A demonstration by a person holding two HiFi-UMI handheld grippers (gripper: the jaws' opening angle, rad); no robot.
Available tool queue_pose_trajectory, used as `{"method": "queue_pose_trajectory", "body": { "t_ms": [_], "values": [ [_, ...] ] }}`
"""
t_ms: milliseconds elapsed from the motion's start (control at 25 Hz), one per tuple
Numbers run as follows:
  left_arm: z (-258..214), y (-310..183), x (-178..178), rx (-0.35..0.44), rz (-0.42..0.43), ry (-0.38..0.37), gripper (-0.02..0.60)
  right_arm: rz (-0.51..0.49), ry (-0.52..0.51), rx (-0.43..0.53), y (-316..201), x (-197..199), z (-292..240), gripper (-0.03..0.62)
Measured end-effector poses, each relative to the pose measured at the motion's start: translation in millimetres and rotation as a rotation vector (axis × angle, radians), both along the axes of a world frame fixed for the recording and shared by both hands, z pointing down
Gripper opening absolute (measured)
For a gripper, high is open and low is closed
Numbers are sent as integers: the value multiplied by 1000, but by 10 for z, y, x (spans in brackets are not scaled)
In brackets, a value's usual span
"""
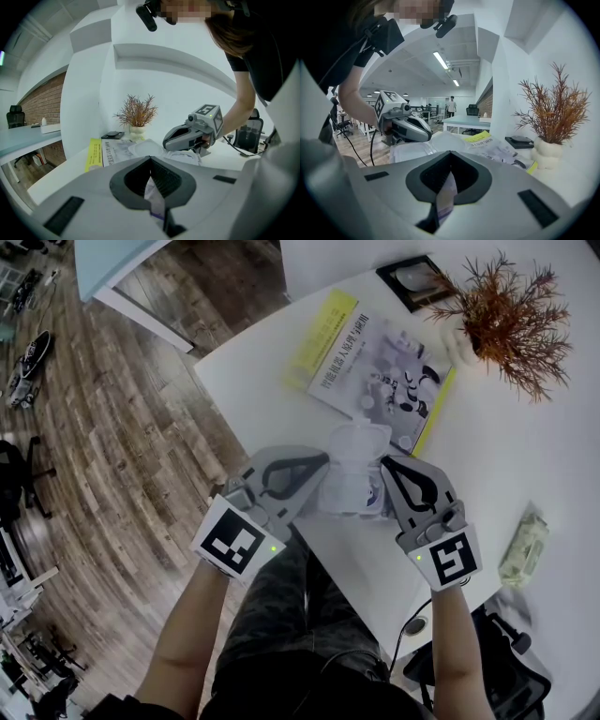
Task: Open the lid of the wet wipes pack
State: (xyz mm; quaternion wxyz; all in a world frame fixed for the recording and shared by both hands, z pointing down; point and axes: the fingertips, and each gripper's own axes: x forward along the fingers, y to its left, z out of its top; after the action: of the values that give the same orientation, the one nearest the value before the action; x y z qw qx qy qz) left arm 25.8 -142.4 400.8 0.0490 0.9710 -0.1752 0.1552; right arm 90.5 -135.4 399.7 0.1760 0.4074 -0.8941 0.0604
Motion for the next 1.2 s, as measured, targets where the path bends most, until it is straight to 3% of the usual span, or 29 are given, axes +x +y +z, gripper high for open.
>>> {"method": "queue_pose_trajectory", "body": {
  "t_ms": [1200],
  "values": [
    [53,-194,44,-19,-10,-3,14,17,4,-20,-142,44,54,20]
  ]
}}
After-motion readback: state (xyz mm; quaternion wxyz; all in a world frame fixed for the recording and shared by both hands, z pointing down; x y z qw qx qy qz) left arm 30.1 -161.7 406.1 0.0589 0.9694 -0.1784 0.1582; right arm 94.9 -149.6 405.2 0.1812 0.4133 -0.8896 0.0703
